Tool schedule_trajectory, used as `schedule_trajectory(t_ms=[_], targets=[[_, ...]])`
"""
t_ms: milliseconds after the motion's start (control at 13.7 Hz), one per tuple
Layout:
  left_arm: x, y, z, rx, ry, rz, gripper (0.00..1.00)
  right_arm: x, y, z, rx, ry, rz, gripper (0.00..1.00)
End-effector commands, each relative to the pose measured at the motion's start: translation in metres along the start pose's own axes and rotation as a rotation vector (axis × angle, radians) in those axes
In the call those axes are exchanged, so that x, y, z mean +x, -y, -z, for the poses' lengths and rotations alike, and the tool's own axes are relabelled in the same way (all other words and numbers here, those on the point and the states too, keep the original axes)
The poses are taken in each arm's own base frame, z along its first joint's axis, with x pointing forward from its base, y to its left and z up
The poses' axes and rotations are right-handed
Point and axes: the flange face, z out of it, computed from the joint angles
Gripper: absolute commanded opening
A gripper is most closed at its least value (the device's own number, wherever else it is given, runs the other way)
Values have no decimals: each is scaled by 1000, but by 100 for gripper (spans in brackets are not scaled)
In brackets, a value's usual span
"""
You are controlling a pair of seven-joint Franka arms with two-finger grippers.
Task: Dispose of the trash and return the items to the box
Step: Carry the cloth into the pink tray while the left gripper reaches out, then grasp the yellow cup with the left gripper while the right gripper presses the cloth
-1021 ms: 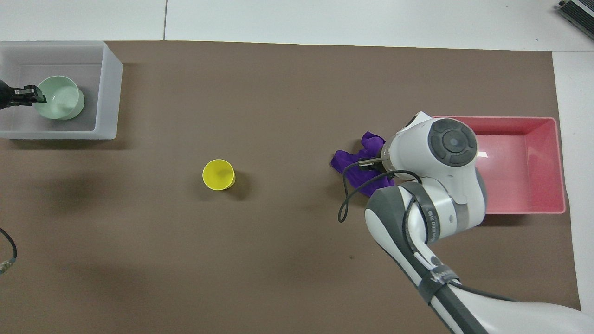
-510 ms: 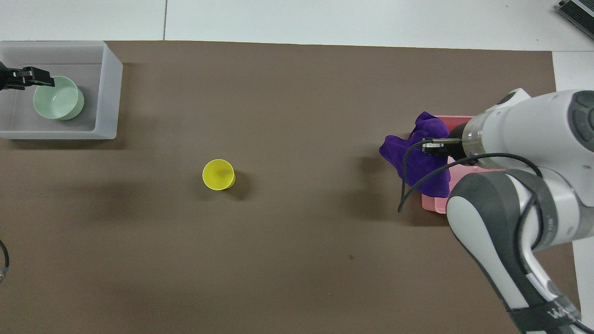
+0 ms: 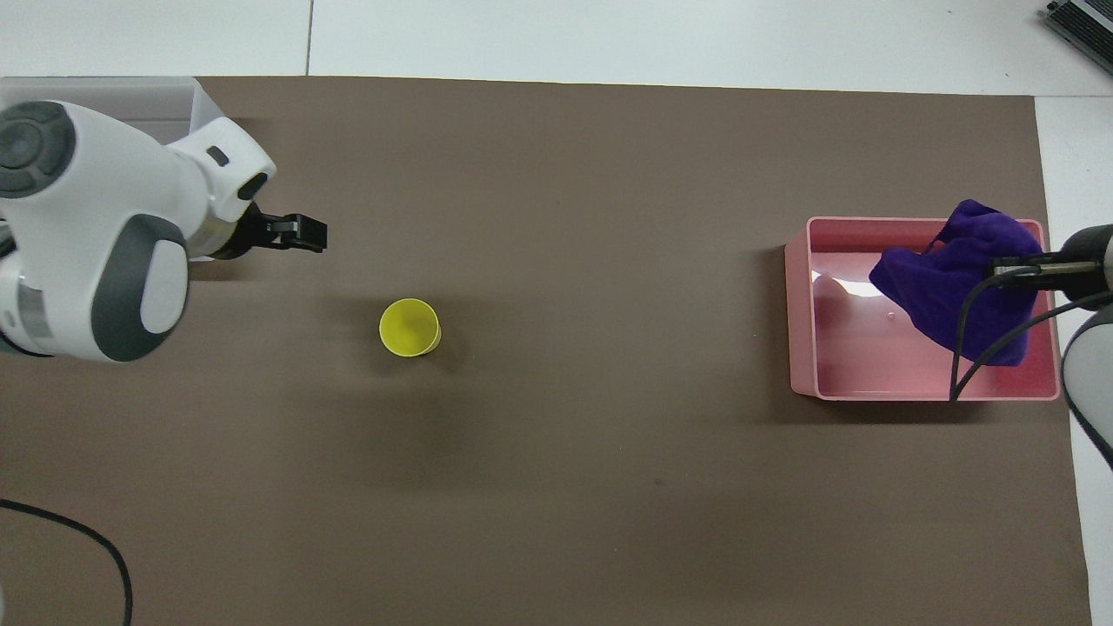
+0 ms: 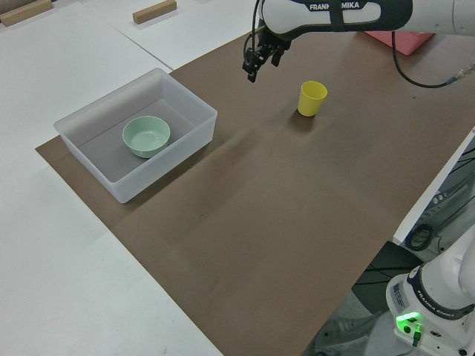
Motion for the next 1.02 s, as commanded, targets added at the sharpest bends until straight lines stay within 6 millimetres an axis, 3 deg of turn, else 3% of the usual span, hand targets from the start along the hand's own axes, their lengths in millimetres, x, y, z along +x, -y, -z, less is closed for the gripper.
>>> schedule_trajectory(t_ms=[0,219,510,729,802,875,948], targets=[[-41,-34,-23,-2,-71,16,100,-8,-14,-22,-15,15,9,0],[-72,-48,-43,-3,-67,-3,100,-10,-12,-60,-16,20,9,0],[-93,-59,-61,-8,-76,-28,96,-19,-4,-110,-16,26,12,0],[-104,-63,-76,-12,-79,-40,70,-25,-5,-142,-15,52,9,0],[-105,-62,-79,-12,-79,-40,45,-24,-4,-154,-13,59,-4,0],[-105,-62,-81,-12,-79,-40,19,-22,-4,-164,-16,58,-22,7],[-105,-63,-82,-13,-79,-41,3,-22,-4,-168,-16,61,-32,18]])
